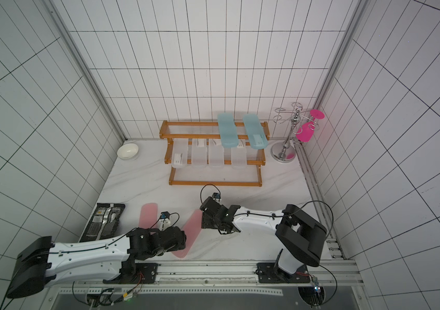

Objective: Place the pencil cases on the shelf according to color
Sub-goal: Move the pencil case to the center of the board.

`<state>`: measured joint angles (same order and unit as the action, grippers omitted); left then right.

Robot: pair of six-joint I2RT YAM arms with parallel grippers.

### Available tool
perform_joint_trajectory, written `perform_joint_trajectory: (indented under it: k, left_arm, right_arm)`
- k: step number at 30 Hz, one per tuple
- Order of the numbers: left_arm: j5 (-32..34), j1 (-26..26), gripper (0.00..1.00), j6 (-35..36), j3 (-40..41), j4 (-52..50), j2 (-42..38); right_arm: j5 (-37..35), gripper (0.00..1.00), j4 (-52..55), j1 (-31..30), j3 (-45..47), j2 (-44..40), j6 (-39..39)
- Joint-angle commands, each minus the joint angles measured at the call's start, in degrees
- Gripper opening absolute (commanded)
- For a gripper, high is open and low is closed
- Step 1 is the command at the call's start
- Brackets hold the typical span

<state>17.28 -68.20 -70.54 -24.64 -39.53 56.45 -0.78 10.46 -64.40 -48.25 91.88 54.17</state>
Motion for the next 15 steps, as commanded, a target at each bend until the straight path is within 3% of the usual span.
perform_joint_trajectory:
  k: [1,8,15]
  left_arm:
    - [-0.1,-0.3,0.97,1.6,0.5,4.4,-1.2]
    - [-2.6,-0.3,0.97,3.6,-0.7,7.0,2.0]
    - [-4.4,-0.3,0.97,5.7,-3.1,12.3,7.8]
  right_arm:
    - [2.7,0.7,0.0,1.4,-3.2,3.2,-1.9]
    - [5.1,0.7,-1.7,4.6,-7.3,8.5,-2.4]
    - [2.7,0.71,2.4,9.1,-7.8,2.2,-5.5]
